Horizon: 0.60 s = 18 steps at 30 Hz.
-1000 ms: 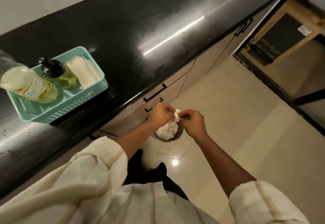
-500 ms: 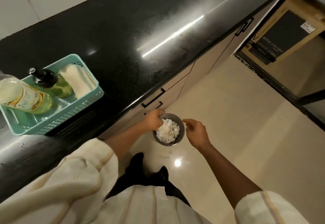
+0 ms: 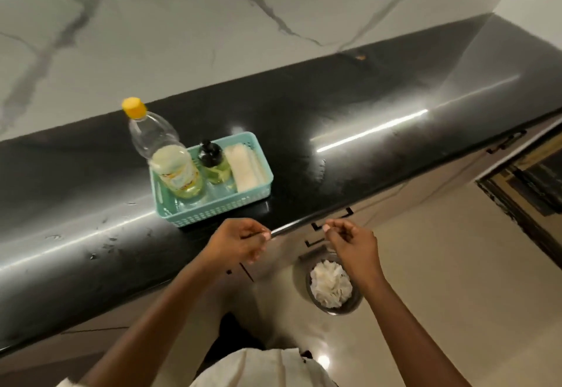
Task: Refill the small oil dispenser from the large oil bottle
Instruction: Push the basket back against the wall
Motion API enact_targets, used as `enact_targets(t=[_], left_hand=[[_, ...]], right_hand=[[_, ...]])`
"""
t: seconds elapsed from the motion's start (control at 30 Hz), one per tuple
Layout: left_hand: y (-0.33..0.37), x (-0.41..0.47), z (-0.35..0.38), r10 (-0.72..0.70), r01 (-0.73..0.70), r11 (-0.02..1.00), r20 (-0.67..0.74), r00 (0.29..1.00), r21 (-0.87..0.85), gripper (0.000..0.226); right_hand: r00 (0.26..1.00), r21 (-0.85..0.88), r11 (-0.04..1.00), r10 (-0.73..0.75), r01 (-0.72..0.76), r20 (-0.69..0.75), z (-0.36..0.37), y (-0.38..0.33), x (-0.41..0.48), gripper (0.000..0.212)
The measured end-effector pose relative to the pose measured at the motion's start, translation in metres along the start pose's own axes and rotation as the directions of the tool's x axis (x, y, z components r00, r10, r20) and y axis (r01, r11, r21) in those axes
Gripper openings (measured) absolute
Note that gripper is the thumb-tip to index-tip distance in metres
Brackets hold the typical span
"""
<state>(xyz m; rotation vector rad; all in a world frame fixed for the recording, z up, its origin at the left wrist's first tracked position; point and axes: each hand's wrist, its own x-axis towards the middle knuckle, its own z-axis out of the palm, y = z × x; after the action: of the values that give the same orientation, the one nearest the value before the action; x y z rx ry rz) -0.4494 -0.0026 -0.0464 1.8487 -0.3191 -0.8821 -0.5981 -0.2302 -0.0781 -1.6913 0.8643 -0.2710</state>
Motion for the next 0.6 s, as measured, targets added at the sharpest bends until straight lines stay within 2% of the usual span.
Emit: enact_targets(t=[0.07, 0.1, 0.17, 0.2, 0.23, 0.27, 0.33, 0.4, 0.47, 0.53, 0.6], left_hand=[[0.006, -0.012, -0.039, -0.034, 0.033, 0.999, -0.193, 0.981, -0.01, 0.008], [0.005, -0.017, -0.056, -0.045, 0.044, 0.999, -0.322, 0.946, -0.012, 0.008], [0.0, -0.028, -0.091, -0.024, 0.008, 1.0, -0.599, 0.8, -0.03, 0.012], [-0.004, -0.032, -0.105, -0.005, -0.012, 1.0, -0.693, 0.72, -0.019, 0.017], [-0.01, -0.033, -0.12, 0.009, -0.007, 1.0, -0.749, 0.662, 0.006, 0.024], [-0.015, -0.032, -0.133, 0.011, 0.033, 0.999, -0.768, 0.641, 0.041, 0.035], [-0.024, -0.023, -0.151, -0.067, 0.146, 0.988, -0.728, 0.682, 0.046, 0.06], [-0.03, -0.011, -0.164, -0.162, 0.161, 0.985, -0.641, 0.75, -0.06, 0.064], [-0.035, -0.001, -0.166, -0.164, 0.132, 0.986, -0.57, 0.805, -0.098, 0.044], [-0.038, 0.005, -0.166, -0.13, 0.114, 0.991, -0.525, 0.841, -0.064, 0.018], [-0.041, 0.01, -0.174, -0.12, 0.12, 0.992, -0.489, 0.864, -0.032, 0.011]], right_hand=[[0.997, 0.002, 0.998, -0.064, 0.064, 0.035, 0.024, -0.03, 0.014, 0.008], [0.995, -0.008, 0.996, -0.085, 0.086, 0.049, 0.035, -0.041, 0.022, 0.012], [0.993, -0.029, 0.996, -0.078, 0.081, 0.09, 0.06, -0.064, 0.04, 0.027], [0.993, -0.04, 0.997, -0.055, 0.059, 0.104, 0.071, -0.073, 0.047, 0.036], [0.993, -0.053, 0.998, -0.027, 0.033, 0.112, 0.083, -0.081, 0.053, 0.044], [0.993, -0.071, 0.997, -0.003, 0.011, 0.118, 0.094, -0.087, 0.059, 0.049], [0.991, -0.137, 0.991, 0.015, 0.003, 0.131, 0.111, -0.096, 0.069, 0.044], [0.99, -0.223, 0.975, 0.013, 0.018, 0.139, 0.129, -0.102, 0.078, 0.033], [0.992, -0.269, 0.963, 0.012, 0.022, 0.124, 0.137, -0.101, 0.082, 0.026], [0.996, -0.313, 0.95, 0.004, 0.023, 0.086, 0.141, -0.098, 0.084, 0.019], [0.999, -0.333, 0.942, -0.008, 0.025, 0.051, 0.148, -0.1, 0.087, 0.015]])
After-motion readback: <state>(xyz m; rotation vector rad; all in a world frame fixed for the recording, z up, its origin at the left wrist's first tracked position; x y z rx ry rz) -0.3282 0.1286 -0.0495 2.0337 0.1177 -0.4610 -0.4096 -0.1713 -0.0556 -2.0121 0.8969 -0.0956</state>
